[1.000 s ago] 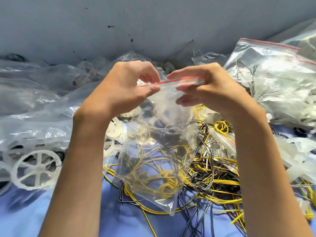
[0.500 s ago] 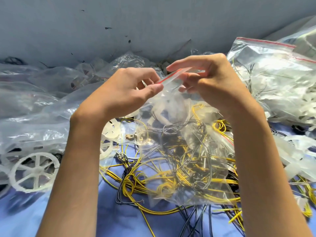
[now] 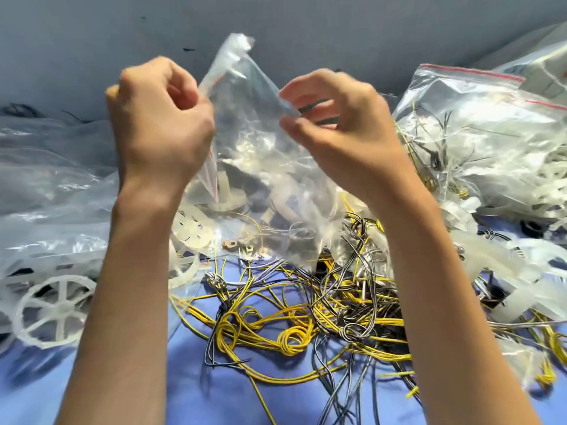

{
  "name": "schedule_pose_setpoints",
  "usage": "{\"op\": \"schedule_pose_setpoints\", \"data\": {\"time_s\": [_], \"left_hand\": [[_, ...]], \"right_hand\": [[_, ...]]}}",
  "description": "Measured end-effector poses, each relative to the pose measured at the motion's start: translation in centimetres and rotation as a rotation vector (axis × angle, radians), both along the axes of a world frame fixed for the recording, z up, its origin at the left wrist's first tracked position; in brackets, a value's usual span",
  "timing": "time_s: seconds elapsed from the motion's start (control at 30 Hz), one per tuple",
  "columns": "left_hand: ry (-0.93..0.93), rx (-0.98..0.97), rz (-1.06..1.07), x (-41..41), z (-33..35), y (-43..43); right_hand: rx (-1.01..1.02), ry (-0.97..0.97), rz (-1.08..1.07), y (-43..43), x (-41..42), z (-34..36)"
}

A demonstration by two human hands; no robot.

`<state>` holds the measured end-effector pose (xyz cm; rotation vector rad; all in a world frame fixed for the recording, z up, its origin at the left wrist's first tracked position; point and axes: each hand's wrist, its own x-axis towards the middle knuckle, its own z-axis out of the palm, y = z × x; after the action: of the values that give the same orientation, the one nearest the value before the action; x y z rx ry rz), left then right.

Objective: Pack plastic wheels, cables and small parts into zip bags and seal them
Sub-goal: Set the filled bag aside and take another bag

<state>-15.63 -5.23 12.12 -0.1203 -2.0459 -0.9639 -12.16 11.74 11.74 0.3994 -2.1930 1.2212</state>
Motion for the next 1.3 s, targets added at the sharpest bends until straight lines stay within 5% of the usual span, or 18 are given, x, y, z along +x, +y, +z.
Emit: {"op": "schedule_pose_setpoints", "data": {"time_s": [0.1,0.23,0.43,0.67,0.83,1.03,1.3], "left_hand": [[-0.018,-0.066,-0.077,0.5,0.4,-0.1],[-0.266,-0.210,-0.581,2.0,0.3,1.4],[-0.361,-0.093,-0.860,2.0,-0.2,2.1],[-0.233,0.059,-0.846,1.3,-0.2,1.4],[-0.244,-0.068,-0.812,1.3,-0.4,2.4],[-0.293,-0.380,-0.494,1.3,-0.8,2.2],[-0.378,-0.302,-0.310,0.8,-1.5,3.2]], "right_hand": [[0.004,-0.104,0.167,-0.9,-0.2,-0.5],[-0.086,-0.236,0.087,-1.5,-1.3,-1.3],[-0.157,-0.340,0.120,0.4,-1.4,-1.5],[-0.272,-0.389,0.126,0.8,-1.2,-0.7],[-0.178,-0.356,0.129,0.1,-1.2,-1.4],[-0.329,-0.257,0.097,0.8,-1.7,-1.6],[-0.284,-0.134,0.074,0.3,-1.6,-1.4]]}}
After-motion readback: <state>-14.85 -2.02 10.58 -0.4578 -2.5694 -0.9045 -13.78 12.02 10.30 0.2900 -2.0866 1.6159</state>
